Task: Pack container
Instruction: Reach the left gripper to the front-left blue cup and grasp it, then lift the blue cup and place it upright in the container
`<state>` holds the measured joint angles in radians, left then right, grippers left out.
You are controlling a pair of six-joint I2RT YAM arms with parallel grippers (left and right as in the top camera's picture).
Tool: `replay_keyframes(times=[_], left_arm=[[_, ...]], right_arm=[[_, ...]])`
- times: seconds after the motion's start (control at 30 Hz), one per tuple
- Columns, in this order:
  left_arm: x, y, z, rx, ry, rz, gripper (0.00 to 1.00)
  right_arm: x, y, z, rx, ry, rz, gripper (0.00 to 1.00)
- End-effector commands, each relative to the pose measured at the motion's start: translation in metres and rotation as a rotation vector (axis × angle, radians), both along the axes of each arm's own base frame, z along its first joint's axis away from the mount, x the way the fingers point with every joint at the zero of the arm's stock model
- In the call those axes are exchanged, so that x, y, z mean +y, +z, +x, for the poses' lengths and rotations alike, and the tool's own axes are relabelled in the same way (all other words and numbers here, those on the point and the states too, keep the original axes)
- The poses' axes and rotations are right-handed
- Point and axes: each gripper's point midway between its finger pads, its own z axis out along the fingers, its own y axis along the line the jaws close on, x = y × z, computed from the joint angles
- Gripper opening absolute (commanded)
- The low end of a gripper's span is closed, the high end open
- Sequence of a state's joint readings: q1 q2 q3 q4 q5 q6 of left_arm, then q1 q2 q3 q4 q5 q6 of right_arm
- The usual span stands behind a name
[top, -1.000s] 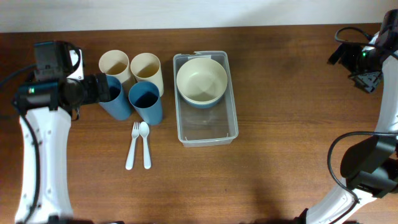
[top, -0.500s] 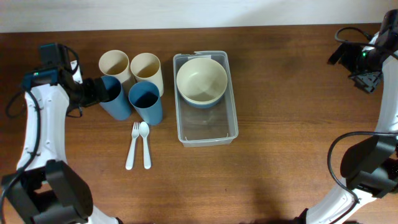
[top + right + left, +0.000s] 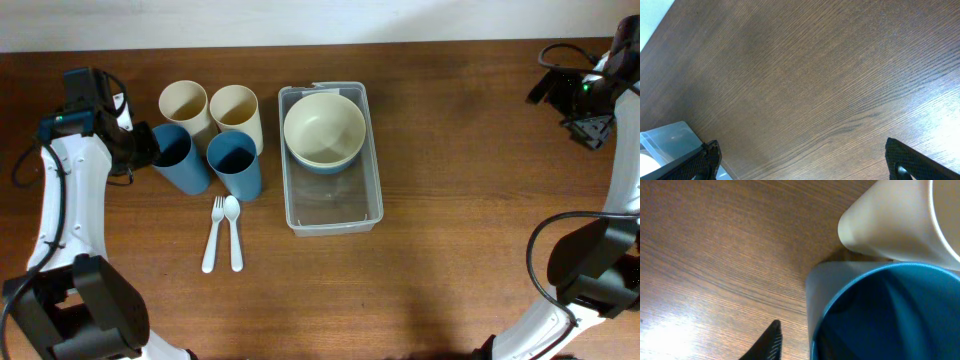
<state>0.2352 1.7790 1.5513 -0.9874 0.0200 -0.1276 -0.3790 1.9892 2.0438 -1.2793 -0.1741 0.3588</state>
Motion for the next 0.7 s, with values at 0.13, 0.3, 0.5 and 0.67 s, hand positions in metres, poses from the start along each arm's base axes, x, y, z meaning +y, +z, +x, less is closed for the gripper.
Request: replay_keyframes(times=[0.13, 0.3, 0.5, 0.67], left_arm=[[0.000, 0.000, 0.001, 0.006, -0.002, -0.011, 0.38], [-0.003, -0.016, 0.000, 0.054, -0.007, -0.038, 0.15], [-0.004, -0.014, -0.003, 0.063, -0.007, -0.040, 0.01], [-0.006, 0.016, -0.009, 0.048, -0.015, -0.034, 0.01]], right_arm=[[-0.002, 0.001, -0.001, -0.001, -0.001, -0.010, 0.99], [-0.002, 0.001, -0.001, 0.000, -0.001, -0.011, 0.99], [-0.002, 0.001, -0.001, -0.001, -0.001, -0.010, 0.99], [-0.002, 0.001, -0.001, -0.001, -0.001, -0.010, 0.99]])
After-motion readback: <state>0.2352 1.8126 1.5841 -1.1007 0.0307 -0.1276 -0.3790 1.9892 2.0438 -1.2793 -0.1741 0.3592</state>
